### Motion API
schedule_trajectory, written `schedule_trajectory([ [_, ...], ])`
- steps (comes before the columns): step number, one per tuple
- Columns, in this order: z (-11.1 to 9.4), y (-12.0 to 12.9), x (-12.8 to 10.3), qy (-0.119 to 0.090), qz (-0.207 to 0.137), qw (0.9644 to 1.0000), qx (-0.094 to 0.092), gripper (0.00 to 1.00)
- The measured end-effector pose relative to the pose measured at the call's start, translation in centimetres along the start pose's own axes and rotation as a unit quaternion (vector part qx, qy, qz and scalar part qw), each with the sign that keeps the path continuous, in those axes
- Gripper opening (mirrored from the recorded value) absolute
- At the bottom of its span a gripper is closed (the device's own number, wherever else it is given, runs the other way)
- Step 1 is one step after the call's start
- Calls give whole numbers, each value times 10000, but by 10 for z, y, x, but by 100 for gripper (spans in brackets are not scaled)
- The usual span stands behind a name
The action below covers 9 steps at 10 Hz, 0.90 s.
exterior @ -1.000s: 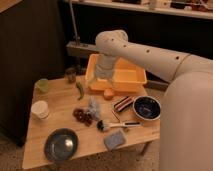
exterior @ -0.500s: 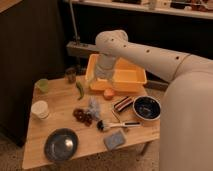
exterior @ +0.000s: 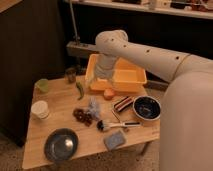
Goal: Place fork in paper cup
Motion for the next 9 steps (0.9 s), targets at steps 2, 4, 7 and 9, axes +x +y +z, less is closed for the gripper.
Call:
schedule_trajectory([
  [2, -10, -15, -1, -134, -204, 9996, -104, 80],
  [4, -25, -45, 3, -293, -418, 9984, -224, 80],
  [7, -33, -70, 11, -293, -480, 9981, -250, 80],
  [9, -33, -67, 11, -283, -506, 9980, -255, 80],
])
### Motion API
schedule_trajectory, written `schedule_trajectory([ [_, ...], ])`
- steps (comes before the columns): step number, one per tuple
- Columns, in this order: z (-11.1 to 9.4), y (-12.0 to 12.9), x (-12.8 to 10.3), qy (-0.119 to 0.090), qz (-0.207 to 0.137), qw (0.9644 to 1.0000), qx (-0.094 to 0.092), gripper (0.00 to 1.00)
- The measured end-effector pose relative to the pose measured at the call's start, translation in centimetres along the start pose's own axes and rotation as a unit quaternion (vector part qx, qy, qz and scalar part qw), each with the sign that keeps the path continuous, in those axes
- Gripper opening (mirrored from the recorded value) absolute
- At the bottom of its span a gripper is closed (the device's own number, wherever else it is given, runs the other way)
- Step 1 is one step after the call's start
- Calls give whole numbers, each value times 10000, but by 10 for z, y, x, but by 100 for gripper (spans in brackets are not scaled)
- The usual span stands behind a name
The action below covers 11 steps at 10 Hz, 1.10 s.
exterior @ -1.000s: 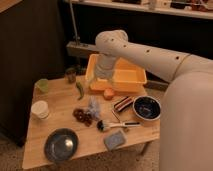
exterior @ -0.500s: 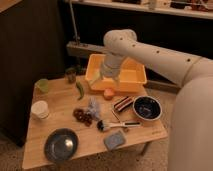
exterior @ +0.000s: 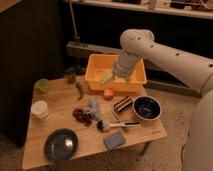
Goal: Place fork in paper cup
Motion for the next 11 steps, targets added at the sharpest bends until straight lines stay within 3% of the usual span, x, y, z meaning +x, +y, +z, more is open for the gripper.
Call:
schedule_trajectory([
  [4, 0, -1, 0, 10, -17, 10000, 43, 80],
  [6, 9, -4, 10, 105, 100, 9998, 115, 80],
  [11, 65, -29, 74, 186, 349, 9988, 289, 80],
])
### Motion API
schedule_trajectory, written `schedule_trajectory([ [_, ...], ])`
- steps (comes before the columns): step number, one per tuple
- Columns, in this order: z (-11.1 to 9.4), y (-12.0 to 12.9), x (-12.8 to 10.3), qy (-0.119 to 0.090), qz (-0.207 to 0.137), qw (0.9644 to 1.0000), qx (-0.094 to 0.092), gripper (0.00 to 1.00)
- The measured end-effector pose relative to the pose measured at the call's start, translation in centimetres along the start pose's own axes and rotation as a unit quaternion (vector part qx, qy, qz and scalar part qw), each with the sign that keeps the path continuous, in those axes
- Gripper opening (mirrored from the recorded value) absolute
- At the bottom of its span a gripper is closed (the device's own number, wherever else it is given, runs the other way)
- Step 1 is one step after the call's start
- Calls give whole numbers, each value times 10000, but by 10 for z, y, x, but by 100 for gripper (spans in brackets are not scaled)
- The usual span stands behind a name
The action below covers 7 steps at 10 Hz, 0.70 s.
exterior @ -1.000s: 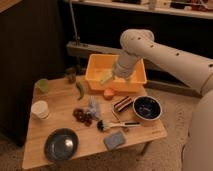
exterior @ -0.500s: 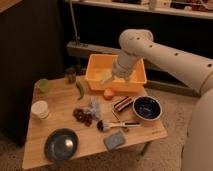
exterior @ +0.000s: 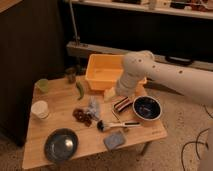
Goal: Place fork in paper cup
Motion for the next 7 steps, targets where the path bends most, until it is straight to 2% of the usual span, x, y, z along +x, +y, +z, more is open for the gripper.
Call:
schedule_trajectory([
  [2, 19, -2, 5, 72, 3, 9999, 86, 80],
  [5, 40, -12, 11, 126, -41, 9999, 76, 80],
  [7, 57, -18, 17, 192, 62, 9997, 103, 80],
])
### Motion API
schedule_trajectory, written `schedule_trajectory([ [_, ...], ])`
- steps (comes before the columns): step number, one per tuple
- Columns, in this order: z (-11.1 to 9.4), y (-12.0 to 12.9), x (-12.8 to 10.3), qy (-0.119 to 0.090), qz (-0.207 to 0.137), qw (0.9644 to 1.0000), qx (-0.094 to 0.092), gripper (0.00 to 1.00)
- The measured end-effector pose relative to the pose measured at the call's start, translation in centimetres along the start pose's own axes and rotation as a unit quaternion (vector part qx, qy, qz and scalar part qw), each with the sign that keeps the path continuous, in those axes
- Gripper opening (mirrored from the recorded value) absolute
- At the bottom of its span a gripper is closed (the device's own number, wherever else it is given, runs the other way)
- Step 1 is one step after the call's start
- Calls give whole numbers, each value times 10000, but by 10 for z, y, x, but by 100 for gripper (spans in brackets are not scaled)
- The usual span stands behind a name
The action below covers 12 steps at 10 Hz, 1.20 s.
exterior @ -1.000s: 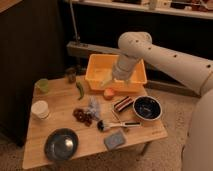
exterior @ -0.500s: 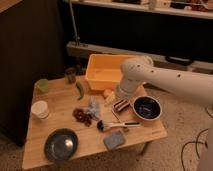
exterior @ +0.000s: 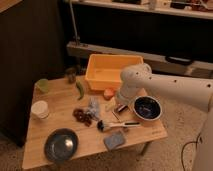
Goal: Place fork in paper cup
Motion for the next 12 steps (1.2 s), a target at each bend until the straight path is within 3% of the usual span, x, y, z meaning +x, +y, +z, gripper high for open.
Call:
schedule_trajectory([
  [5, 38, -15, 2, 125, 304, 9994, -90, 80],
  [9, 63, -22, -6, 238, 374, 9990, 32, 80],
  [12, 75, -29, -14, 325, 377, 9987, 78, 60],
])
